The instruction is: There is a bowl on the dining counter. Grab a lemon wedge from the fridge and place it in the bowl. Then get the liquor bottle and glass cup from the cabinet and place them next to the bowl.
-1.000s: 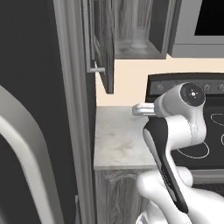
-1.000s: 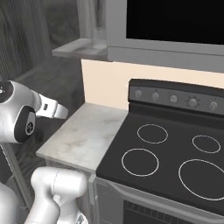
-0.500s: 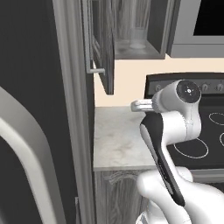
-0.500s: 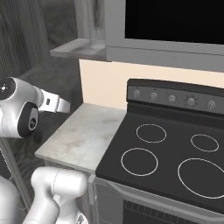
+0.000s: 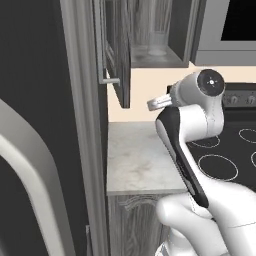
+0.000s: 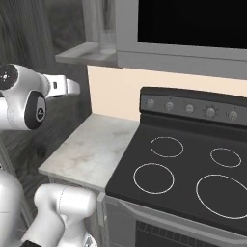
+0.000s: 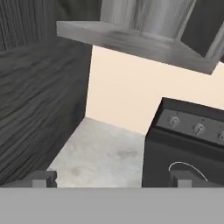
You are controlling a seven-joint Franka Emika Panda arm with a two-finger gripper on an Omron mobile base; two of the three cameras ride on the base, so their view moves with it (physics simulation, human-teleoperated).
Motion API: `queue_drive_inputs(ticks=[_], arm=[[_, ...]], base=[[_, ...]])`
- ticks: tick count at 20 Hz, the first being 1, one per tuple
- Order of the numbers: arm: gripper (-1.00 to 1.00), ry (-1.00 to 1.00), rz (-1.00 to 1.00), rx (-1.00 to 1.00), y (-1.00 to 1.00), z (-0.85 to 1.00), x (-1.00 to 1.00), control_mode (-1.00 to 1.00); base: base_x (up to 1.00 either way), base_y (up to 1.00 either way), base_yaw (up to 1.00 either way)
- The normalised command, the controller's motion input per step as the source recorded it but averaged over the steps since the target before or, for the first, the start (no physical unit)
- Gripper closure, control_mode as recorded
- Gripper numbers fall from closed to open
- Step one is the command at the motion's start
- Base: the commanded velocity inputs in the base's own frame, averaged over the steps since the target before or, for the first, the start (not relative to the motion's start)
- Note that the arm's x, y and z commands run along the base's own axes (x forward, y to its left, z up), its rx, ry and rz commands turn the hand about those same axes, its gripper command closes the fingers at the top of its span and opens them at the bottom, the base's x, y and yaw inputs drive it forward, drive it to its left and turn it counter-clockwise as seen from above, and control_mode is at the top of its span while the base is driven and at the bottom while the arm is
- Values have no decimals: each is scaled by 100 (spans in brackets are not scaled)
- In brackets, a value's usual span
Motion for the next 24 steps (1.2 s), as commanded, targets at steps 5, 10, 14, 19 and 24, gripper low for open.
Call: queue_drive_inputs(ticks=[5, 10, 14, 19, 24], arm=[[-100, -1, 19, -30, -4, 52, 10, -100], [-100, 0, 17, -43, -8, 43, 0, -100], [-100, -2, 21, -43, -13, 42, 2, -100], [-100, -5, 27, -35, -22, 30, 21, -100], [-100, -5, 21, -35, -13, 13, 28, -100]], base=[[0, 0, 0], [0, 0, 0], [0, 0, 0], [0, 0, 0], [0, 0, 0]])
